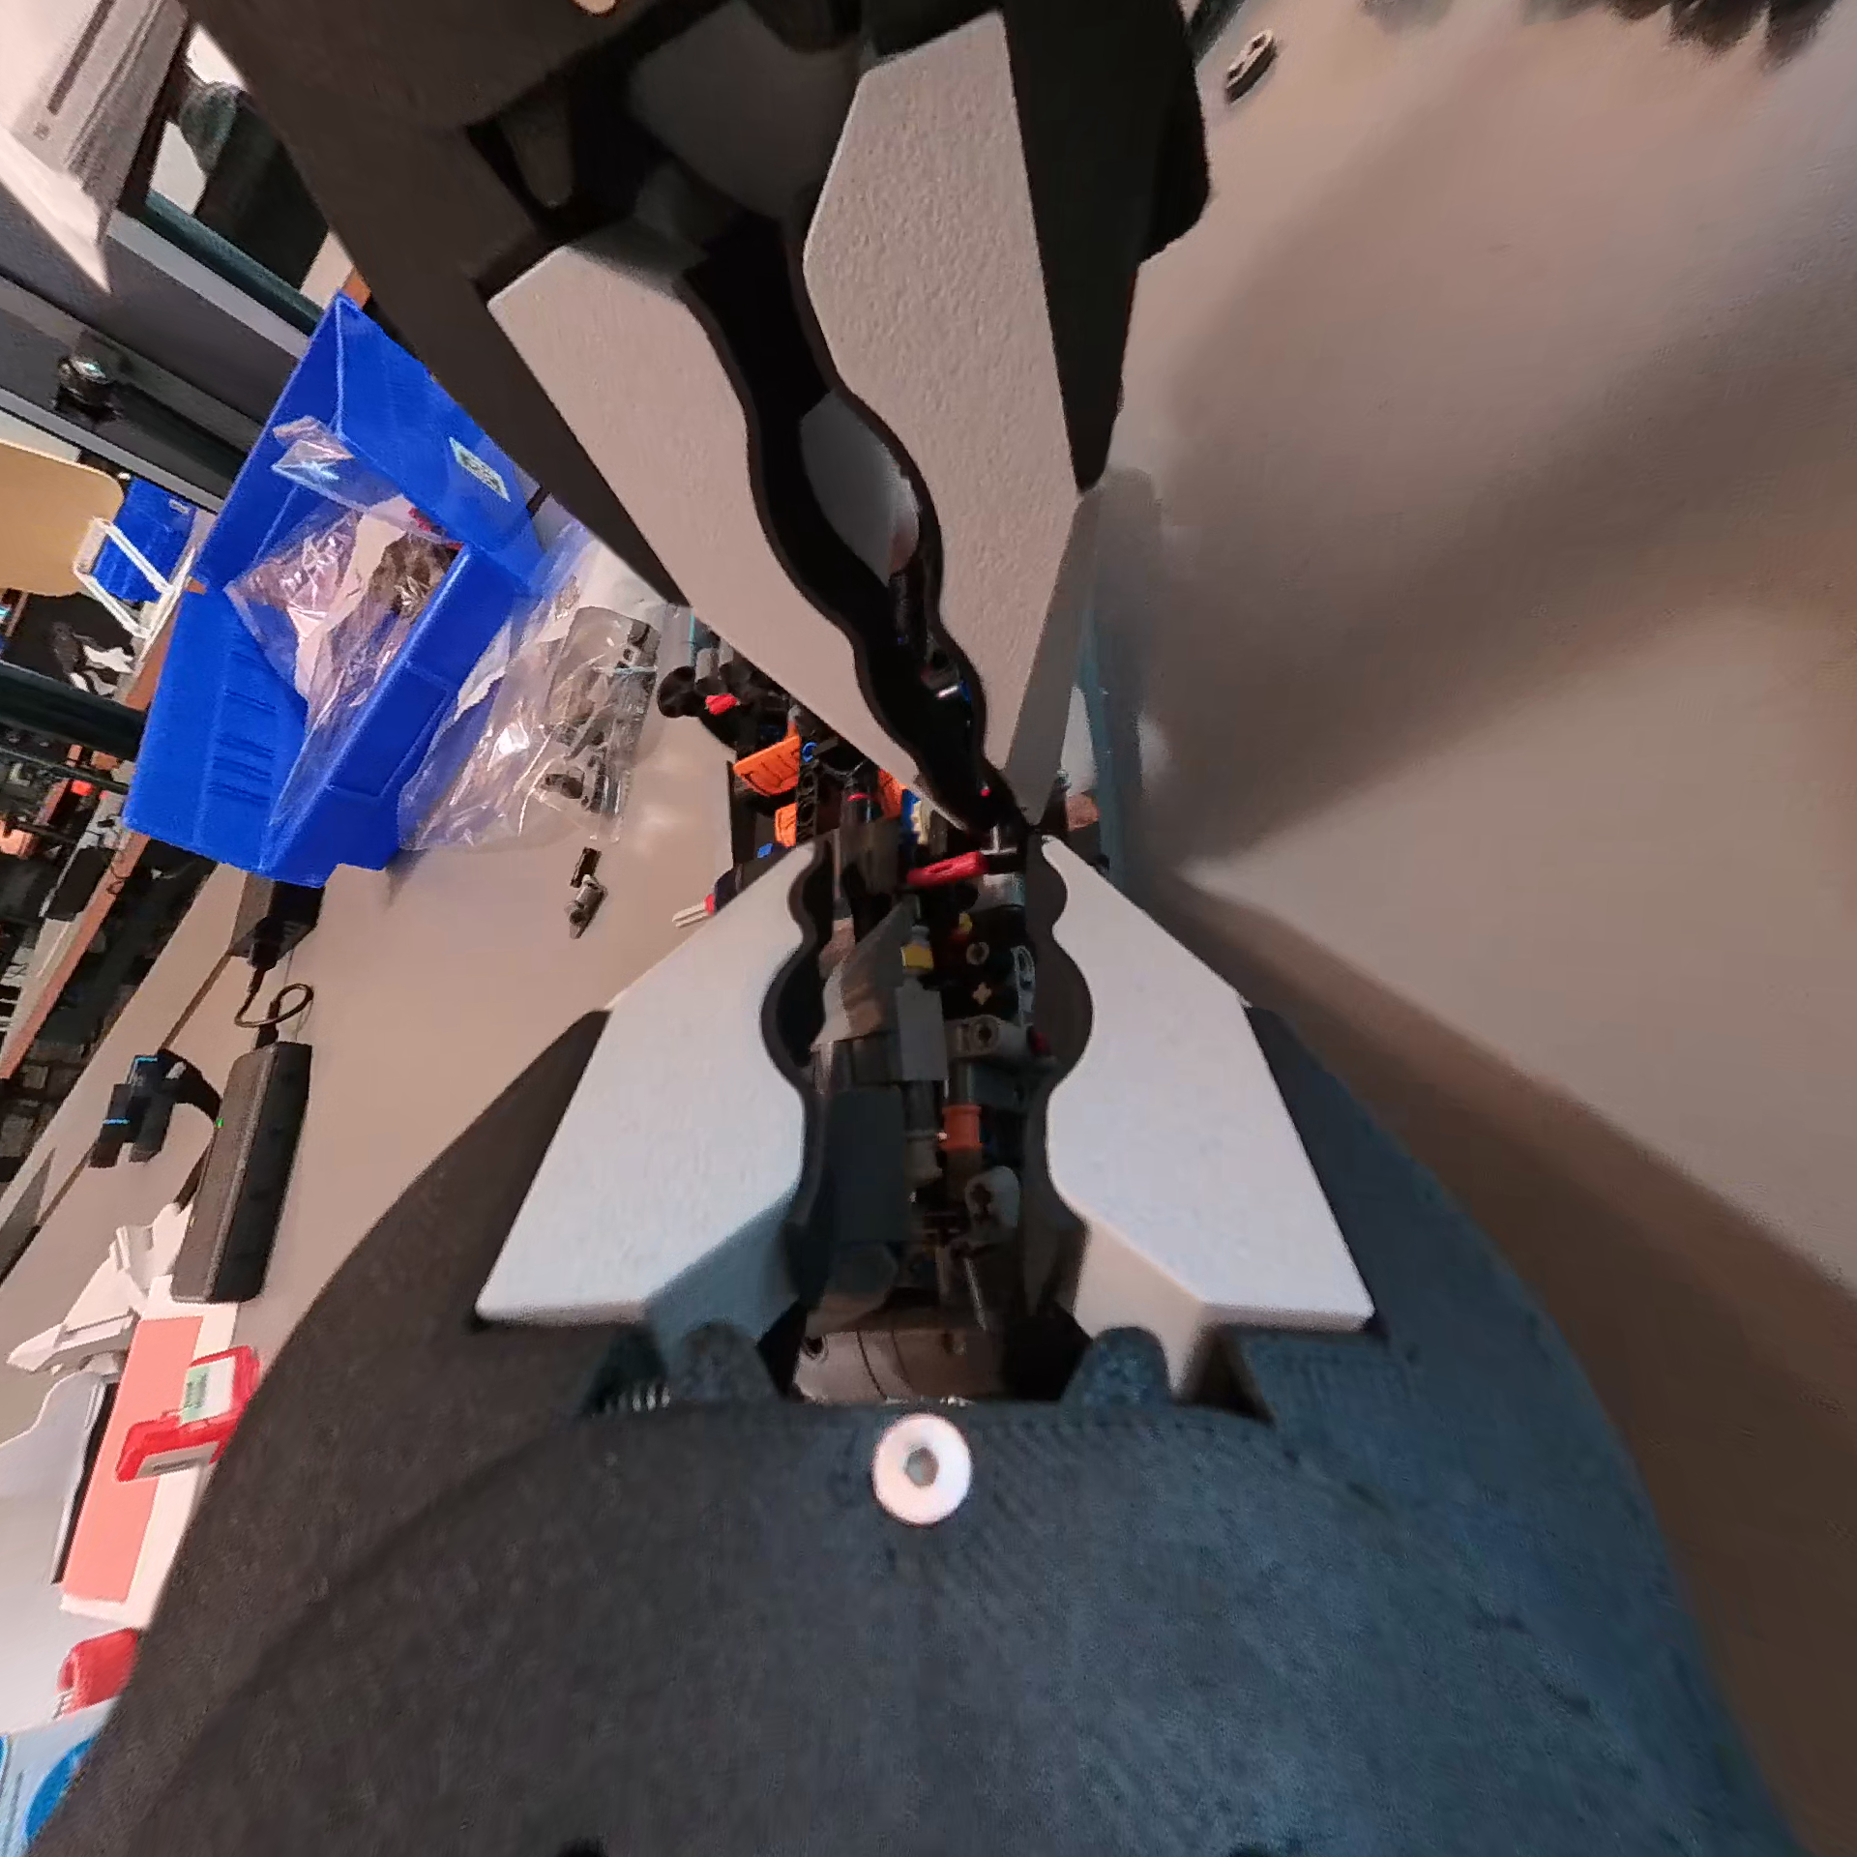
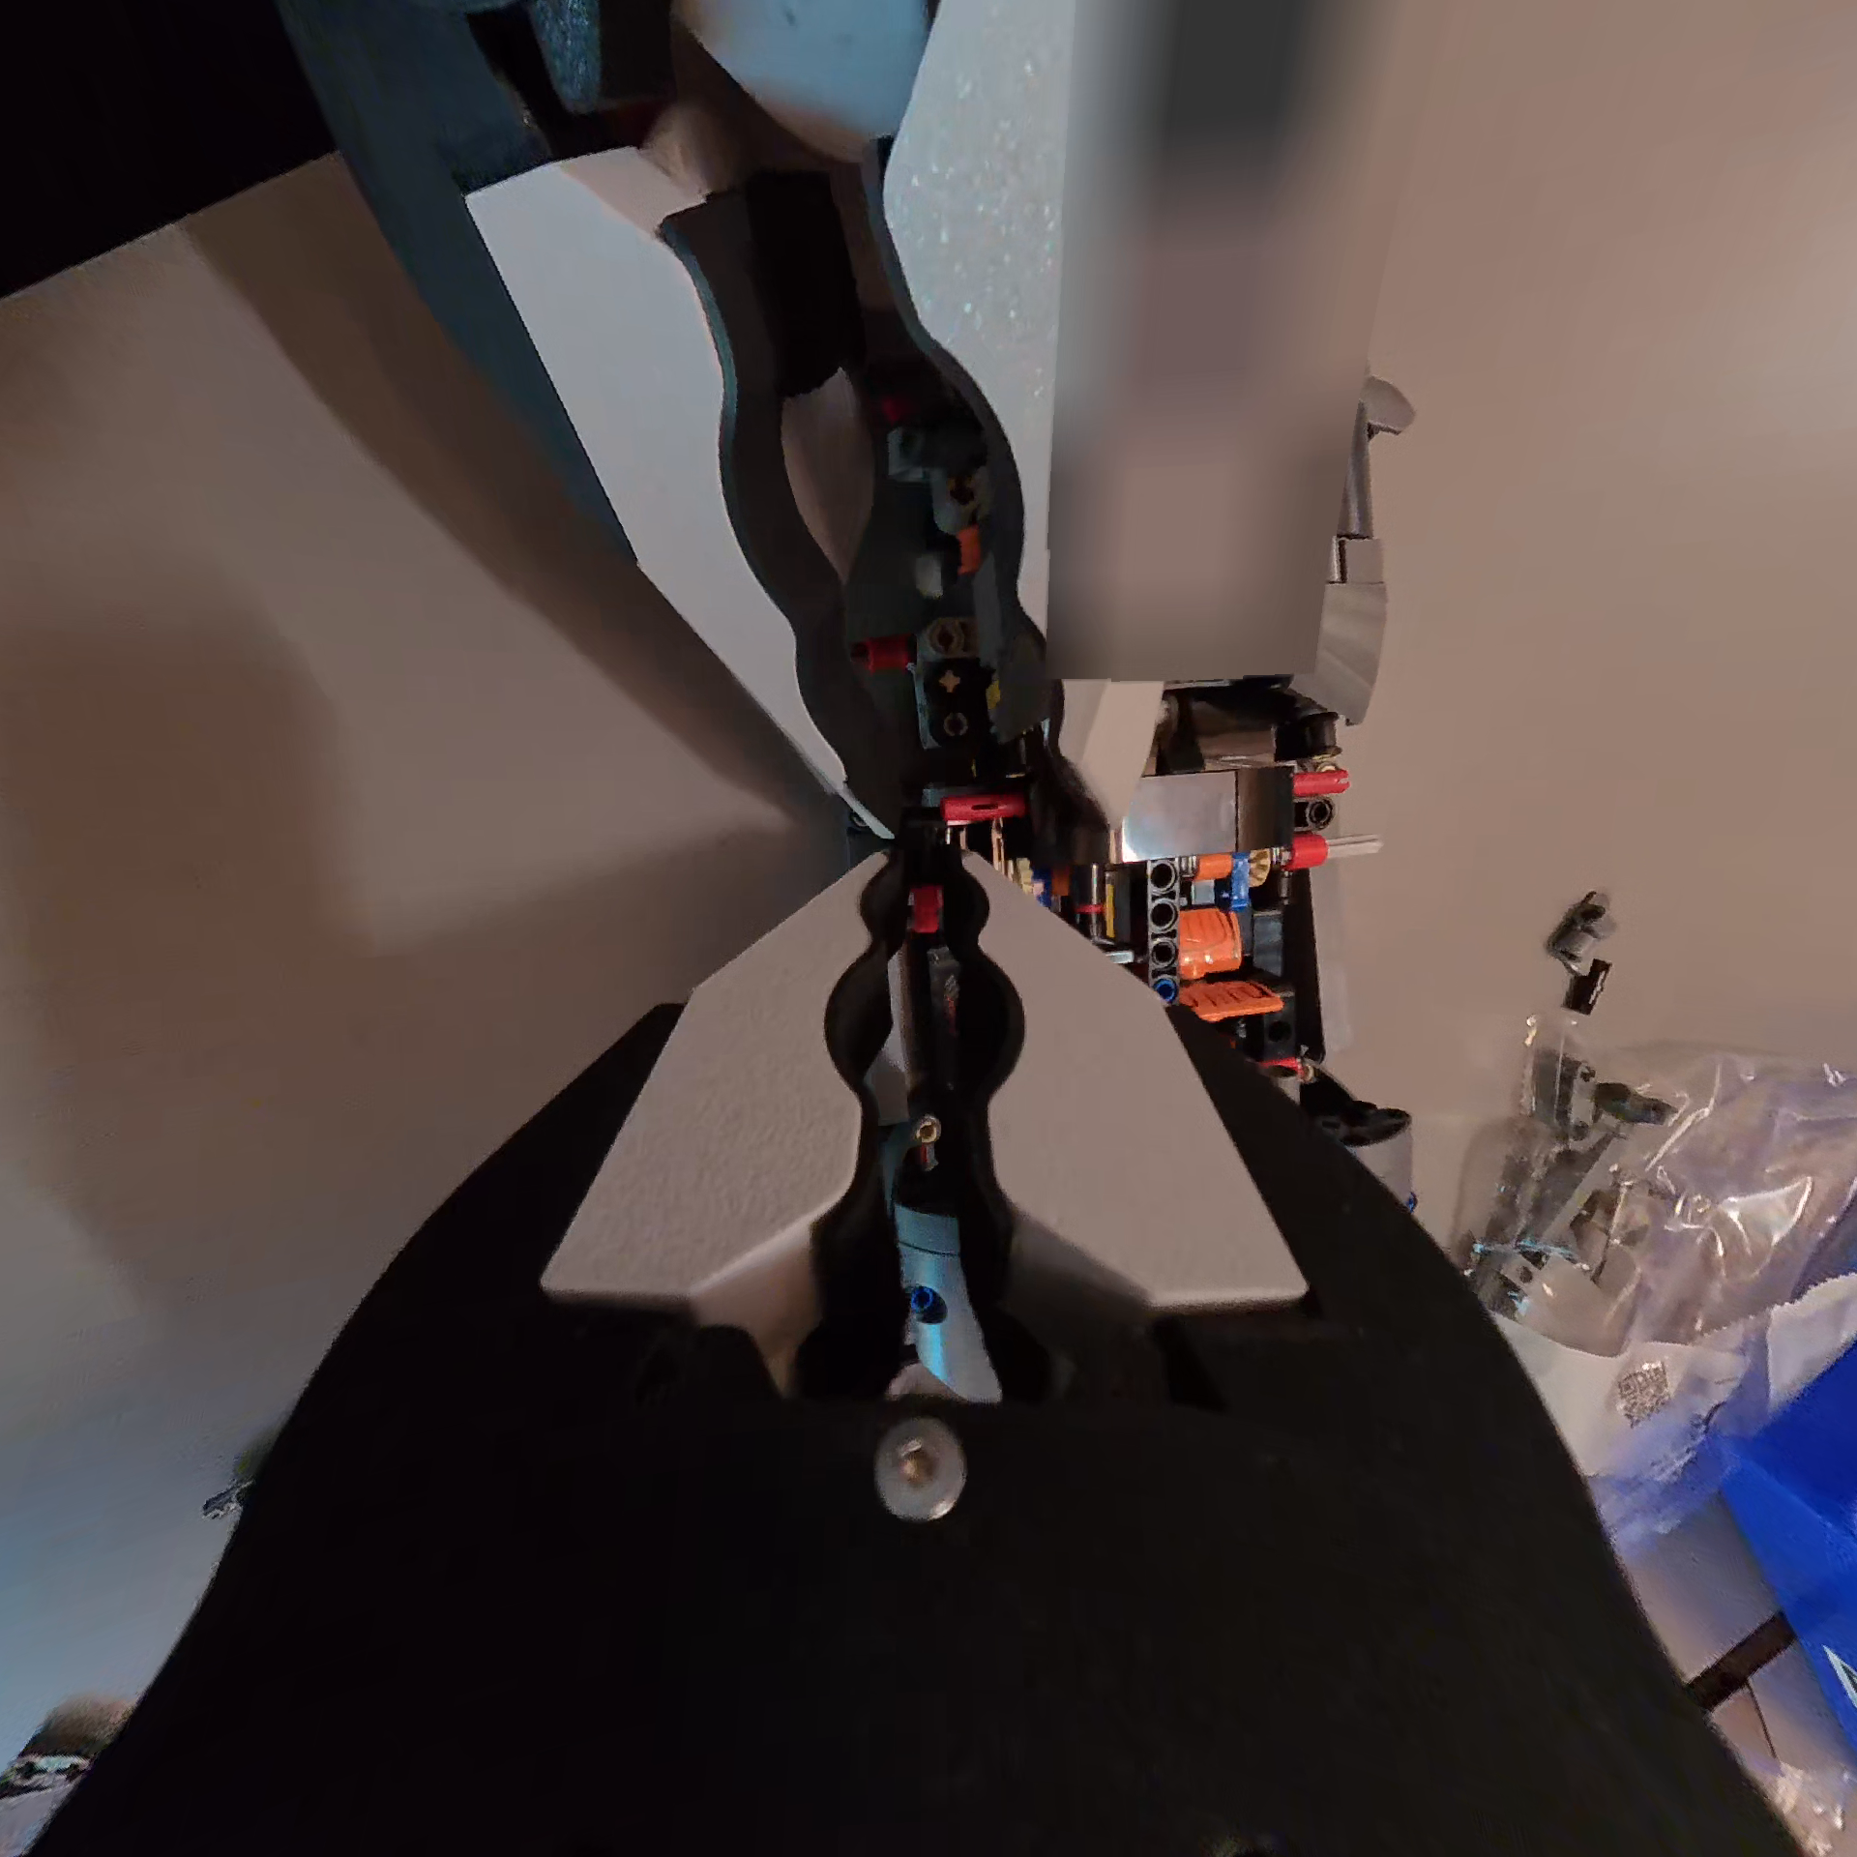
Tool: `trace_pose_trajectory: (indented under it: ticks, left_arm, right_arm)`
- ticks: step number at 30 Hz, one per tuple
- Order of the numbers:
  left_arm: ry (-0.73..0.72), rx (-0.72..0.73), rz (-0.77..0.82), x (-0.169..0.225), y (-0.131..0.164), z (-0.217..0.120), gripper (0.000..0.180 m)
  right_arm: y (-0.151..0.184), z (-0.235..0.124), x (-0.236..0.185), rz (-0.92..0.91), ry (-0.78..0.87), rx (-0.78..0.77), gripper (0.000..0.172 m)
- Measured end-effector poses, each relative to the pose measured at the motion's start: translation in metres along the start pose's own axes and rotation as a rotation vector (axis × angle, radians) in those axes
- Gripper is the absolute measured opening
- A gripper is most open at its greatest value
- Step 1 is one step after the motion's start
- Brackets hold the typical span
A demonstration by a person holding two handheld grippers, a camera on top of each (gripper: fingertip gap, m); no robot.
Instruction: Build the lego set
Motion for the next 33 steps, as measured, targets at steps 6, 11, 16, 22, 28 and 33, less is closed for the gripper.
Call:
trace_pose_trajectory:
  ticks: [6,11,16,22,28,33]
  left_arm:
    - [0.009,0.023,-0.014,0.0010,-0.0016,-0.0056,0.037]
    - [0.006,0.019,-0.011,-0.0001,0.0018,-0.0032,0.039]
    - [0.007,0.023,-0.004,0.0000,0.0023,-0.0030,0.035]
    - [0.025,0.016,0.018,-0.0003,0.0044,-0.0027,0.034]
    - [0.008,0.017,0.038,-0.0015,0.0066,-0.0016,0.031]
    - [0.020,0.027,0.032,-0.0015,0.0074,-0.0018,0.034]
  right_arm:
    - [-0.0024,-0.0025,-0.0003,-0.001,-0.045,0.022,0.003]
    - [-0.0033,-0.0002,0.0027,-0.006,-0.041,0.006,0.004]
    - [-0.0019,-0.0009,0.0047,0.003,-0.052,0.022,0.004]
    - [-0.0043,-0.0022,0.0067,0.010,-0.066,0.056,0.004]
    - [-0.0047,-0.0025,0.0095,0.019,-0.062,0.055,0.004]
    - [-0.0041,-0.0019,0.0088,0.012,-0.059,0.036,0.004]
Point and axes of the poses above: each gripper's, where its closed fingertips meet, z out along the fingers, y out of its underside, x = y × z across the jaws, the point moved 10 cm from there along -z, back along the fingers, and after that the axes turned 9 degrees about x, right-handed, at the moved point
